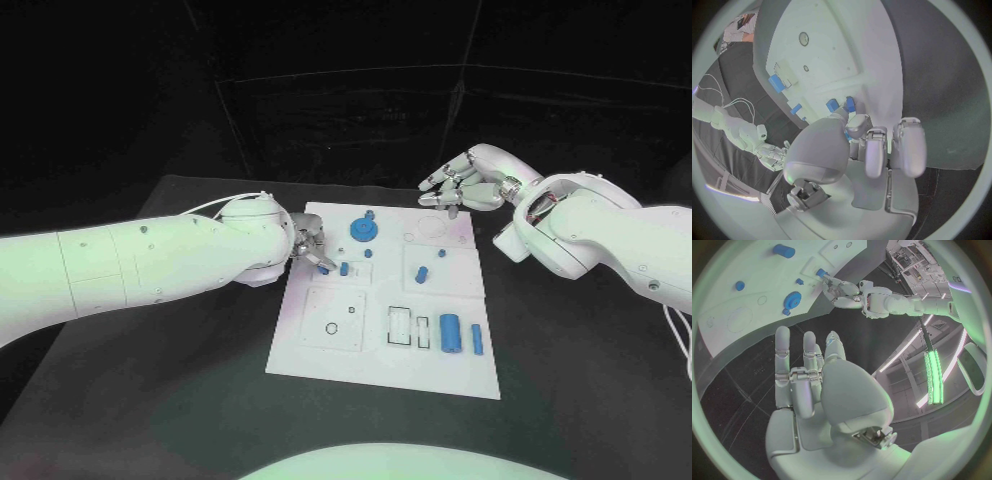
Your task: Assemble the parts on the task board
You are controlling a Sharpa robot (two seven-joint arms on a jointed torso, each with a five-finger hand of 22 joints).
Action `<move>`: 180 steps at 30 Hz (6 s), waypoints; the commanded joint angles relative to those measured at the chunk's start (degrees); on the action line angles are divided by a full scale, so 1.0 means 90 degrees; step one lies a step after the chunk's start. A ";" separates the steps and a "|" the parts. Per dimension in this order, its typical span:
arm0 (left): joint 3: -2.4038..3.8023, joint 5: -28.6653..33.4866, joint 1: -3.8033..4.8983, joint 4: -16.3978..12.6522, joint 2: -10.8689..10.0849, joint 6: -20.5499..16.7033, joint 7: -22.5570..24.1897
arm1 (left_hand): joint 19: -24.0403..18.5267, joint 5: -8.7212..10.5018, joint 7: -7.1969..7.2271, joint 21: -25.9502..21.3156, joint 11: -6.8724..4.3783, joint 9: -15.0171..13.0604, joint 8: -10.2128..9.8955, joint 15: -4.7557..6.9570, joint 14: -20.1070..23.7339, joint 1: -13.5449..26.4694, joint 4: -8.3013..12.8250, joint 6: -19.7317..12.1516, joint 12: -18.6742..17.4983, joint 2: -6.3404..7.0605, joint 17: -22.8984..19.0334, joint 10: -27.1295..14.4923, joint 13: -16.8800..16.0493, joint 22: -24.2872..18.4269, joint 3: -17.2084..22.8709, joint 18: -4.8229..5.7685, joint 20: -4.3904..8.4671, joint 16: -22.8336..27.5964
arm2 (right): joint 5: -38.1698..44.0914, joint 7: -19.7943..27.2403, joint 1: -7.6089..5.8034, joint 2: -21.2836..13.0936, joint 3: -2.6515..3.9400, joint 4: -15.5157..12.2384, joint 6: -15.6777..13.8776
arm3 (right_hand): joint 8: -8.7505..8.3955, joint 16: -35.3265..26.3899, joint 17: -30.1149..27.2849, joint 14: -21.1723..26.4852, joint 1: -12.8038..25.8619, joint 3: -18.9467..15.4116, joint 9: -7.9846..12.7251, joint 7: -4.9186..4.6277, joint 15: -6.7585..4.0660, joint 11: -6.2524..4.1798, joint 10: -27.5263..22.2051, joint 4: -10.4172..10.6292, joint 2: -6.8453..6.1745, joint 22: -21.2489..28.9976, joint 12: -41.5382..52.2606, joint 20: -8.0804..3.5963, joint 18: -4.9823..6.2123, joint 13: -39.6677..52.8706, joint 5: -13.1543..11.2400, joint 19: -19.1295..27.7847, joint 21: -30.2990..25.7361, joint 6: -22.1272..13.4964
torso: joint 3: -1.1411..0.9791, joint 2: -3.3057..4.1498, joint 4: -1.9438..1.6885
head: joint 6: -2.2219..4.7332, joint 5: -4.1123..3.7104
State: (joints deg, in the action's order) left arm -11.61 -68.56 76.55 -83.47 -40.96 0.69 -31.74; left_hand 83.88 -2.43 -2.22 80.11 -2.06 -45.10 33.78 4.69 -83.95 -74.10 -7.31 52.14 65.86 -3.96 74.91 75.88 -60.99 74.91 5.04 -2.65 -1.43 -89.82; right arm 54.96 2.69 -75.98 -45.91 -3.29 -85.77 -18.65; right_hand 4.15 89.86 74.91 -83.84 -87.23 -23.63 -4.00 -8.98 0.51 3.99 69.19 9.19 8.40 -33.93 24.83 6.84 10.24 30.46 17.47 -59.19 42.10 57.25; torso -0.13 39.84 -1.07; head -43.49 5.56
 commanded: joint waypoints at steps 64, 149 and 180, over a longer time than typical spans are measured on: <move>-0.0013 0.0251 -0.0017 0.0225 0.0131 0.0095 -0.0163 | 0.0098 -0.0032 0.0099 0.0122 -0.0050 -0.0174 0.0304 0.0107 -0.0672 0.0923 -0.0741 0.0165 0.0148 -0.0011 0.1677 0.0114 -0.0084 0.0414 -0.1305 -0.0017 0.0081 -0.0019 | 0.0014 0.0010 -0.0012 -0.0028 0.0003 -0.0042 -0.0011 | 0.0014 0.0016 0.1677 -0.0684 -0.0005 -0.0019 -0.0009 -0.0002 0.0037 0.0014 0.0002 0.0037 0.0043 -0.0010 0.0028 0.0007 0.0017 0.0009 -0.0024 -0.0058 -0.0037 -0.0056 | 0.0002 -0.0003 -0.0002 | -0.0018 -0.0038; 0.0014 0.0339 0.0020 -0.0070 -0.0120 -0.0254 -0.0107 | 0.0116 -0.0034 0.0126 0.0125 -0.0077 -0.0214 0.0401 0.0136 -0.0672 0.1063 -0.0942 0.0137 0.0154 -0.0111 0.1677 0.0133 -0.0067 0.0443 -0.1652 -0.0013 0.0113 -0.0019 | 0.0014 0.0011 -0.0011 0.0008 0.0003 0.0012 0.0014 | 0.0018 0.0016 0.1677 -0.0684 -0.0006 -0.0028 -0.0011 -0.0002 0.0037 0.0014 -0.0002 0.0047 0.0050 -0.0010 0.0029 0.0008 0.0017 0.0010 -0.0018 -0.0057 -0.0041 -0.0052 | 0.0001 -0.0001 -0.0009 | -0.0017 -0.0040; -0.0025 0.0001 0.0029 0.0717 0.0502 -0.1876 0.4353 | -0.2250 -0.0132 -0.0747 -0.4719 0.0889 0.2830 -0.1968 -0.0639 0.1710 -0.1877 0.0505 -0.0404 -0.4454 0.0223 -0.2897 -0.2801 0.4674 -0.4139 -0.1024 -0.0868 -0.0618 0.3970 | 0.0014 0.0024 -0.0011 0.0071 0.0003 0.0079 -0.0098 | 0.0006 0.0016 0.1677 -0.0684 -0.0062 -0.0040 -0.0006 -0.0010 0.0041 0.0020 -0.0052 0.0038 0.0055 -0.0007 0.0011 0.0011 0.0016 0.0005 0.0010 -0.0045 -0.0059 -0.0084 | 0.0001 0.0008 0.0007 | 0.0118 -0.0157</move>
State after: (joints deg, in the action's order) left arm -11.87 -62.12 76.80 -77.63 -36.81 -15.81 0.44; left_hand 63.42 -3.54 -8.99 37.76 5.99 -20.06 16.37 -1.01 -68.24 -90.84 -2.91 48.29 26.12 -2.33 48.88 50.32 -19.40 37.72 -4.18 -9.76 -7.04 -53.95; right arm 54.99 2.52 -75.98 -45.33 -3.30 -85.03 -18.79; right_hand 4.15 89.86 74.94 -83.84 -87.54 -23.90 -4.03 -9.00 0.51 4.20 68.98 9.46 8.70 -33.93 24.83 6.85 10.24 30.51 17.48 -59.19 41.89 56.87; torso -0.12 39.92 -1.02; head -42.52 4.27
